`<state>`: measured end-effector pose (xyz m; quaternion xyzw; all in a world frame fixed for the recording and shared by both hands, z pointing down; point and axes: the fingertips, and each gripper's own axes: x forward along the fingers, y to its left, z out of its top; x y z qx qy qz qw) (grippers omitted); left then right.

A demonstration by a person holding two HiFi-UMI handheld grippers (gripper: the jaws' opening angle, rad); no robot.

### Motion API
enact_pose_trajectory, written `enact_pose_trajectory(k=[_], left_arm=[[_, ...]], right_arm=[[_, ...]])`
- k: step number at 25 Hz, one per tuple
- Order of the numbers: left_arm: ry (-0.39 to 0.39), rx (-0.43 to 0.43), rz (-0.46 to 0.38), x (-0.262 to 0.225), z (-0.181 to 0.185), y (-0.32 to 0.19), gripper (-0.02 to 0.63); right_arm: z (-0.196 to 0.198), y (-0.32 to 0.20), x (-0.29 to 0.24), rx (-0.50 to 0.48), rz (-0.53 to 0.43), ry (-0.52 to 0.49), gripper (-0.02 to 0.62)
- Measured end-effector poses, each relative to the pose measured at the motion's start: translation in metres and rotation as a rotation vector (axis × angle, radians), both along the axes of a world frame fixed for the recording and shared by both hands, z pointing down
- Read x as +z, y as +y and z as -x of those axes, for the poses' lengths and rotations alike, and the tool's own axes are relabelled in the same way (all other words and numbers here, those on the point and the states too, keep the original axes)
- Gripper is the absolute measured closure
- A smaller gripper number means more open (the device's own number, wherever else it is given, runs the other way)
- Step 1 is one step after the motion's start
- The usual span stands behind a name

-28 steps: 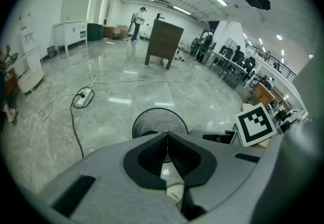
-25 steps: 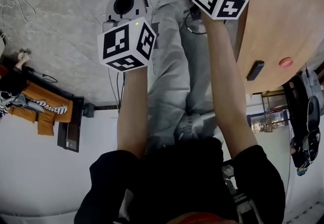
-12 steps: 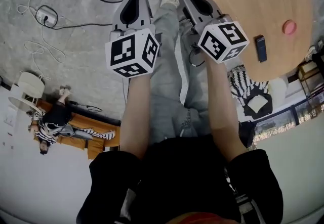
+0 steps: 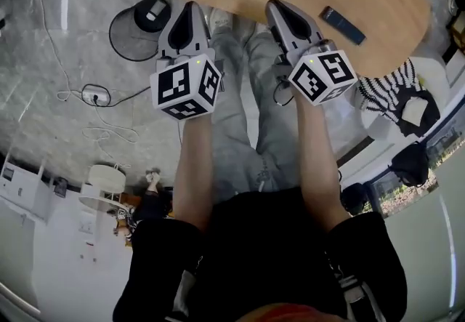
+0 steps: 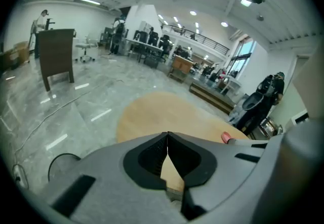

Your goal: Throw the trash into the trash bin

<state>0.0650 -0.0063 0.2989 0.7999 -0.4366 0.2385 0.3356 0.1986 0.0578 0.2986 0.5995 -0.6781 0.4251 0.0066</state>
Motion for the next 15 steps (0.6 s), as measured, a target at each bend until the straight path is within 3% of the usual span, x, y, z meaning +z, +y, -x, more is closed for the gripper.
enact_pose_trajectory(k=[3,8,15], left_arm=[[0.003,0.127,-0.012,-0.005,-0.044,0.002,0.597],[0.010,0.236,-0.017,-0.012,-0.107,0.022,0.597],[0.020,0.357,-0.015,-0.009,-0.177,0.049,0.597]], right_arm=[[-0.041,0.019,-0.004,0.123,-0.006,0.039,0.578],[-0.104,0.050,-0.009,0.231,0.003,0.109,0.577],[-0.174,0.081,-0.002,0.281,0.038,0.227,0.577]])
